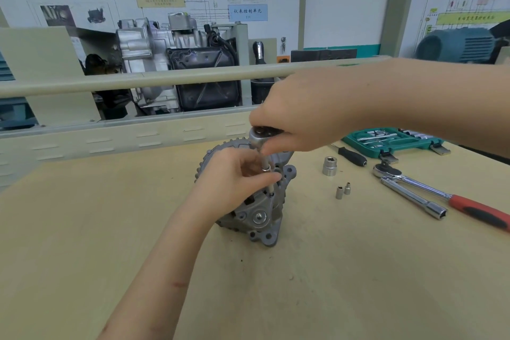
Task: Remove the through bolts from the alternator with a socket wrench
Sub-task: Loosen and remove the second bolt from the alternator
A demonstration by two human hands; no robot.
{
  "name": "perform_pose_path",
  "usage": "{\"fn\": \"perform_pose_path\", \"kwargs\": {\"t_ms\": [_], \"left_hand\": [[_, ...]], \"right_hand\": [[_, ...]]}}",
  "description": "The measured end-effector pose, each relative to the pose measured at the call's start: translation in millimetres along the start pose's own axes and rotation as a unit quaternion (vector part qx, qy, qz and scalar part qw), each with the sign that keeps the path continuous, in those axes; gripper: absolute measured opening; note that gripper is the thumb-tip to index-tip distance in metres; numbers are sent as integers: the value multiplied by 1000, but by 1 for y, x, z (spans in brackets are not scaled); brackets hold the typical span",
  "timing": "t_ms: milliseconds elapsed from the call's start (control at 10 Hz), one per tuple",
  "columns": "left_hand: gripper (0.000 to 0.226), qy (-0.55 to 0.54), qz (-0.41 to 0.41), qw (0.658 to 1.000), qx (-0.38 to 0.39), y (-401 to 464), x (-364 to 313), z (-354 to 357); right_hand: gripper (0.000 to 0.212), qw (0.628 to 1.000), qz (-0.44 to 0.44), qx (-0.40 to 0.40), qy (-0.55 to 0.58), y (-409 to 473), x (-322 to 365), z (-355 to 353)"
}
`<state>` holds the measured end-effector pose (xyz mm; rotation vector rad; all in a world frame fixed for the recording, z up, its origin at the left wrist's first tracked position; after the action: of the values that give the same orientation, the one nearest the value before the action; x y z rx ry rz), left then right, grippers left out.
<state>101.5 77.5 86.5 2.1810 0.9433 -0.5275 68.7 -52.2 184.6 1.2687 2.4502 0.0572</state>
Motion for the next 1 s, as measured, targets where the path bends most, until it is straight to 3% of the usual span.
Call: {"fn": "perform_pose_path", "kwargs": {"t_ms": [200, 400, 500, 600, 700, 900, 1000], "left_hand": [[10, -6, -9, 999, 53, -1, -1, -8], [16, 87, -12, 996, -13, 2, -4, -3], [13, 80, -9, 997, -10, 2, -4, -2], [19, 67, -25, 997, 15, 1, -4, -3], [14, 49, -26, 998, 34, 1, -3, -5], [7, 62, -17, 998, -3, 0, -6, -3], [24, 88, 5, 995, -38, 2, -6, 0]], "right_hand": [[17, 998, -47, -10, -40, 9, -5, 8], [19, 996, -83, 35, -30, 16, -5, 1], [29, 999, -20, -46, -10, 7, -2, 11], [12, 999, -7, -37, -18, 4, -4, 9], [17, 999, -26, -9, -23, 7, -4, 3], [16, 999, -30, -22, 14, 3, -3, 0], [17, 999, -43, -16, -9, 4, 2, -6]]}}
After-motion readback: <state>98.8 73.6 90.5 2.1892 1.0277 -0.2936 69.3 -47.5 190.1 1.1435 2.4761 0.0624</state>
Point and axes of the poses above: each hand's wrist, its own y-axis towards the middle knuckle, its own z-axis out of the palm, x = y × z, the point moved 1 cm from there along y, towards the middle knuckle, and after that the axes turned 9 degrees about y, right-handed, at the moved point
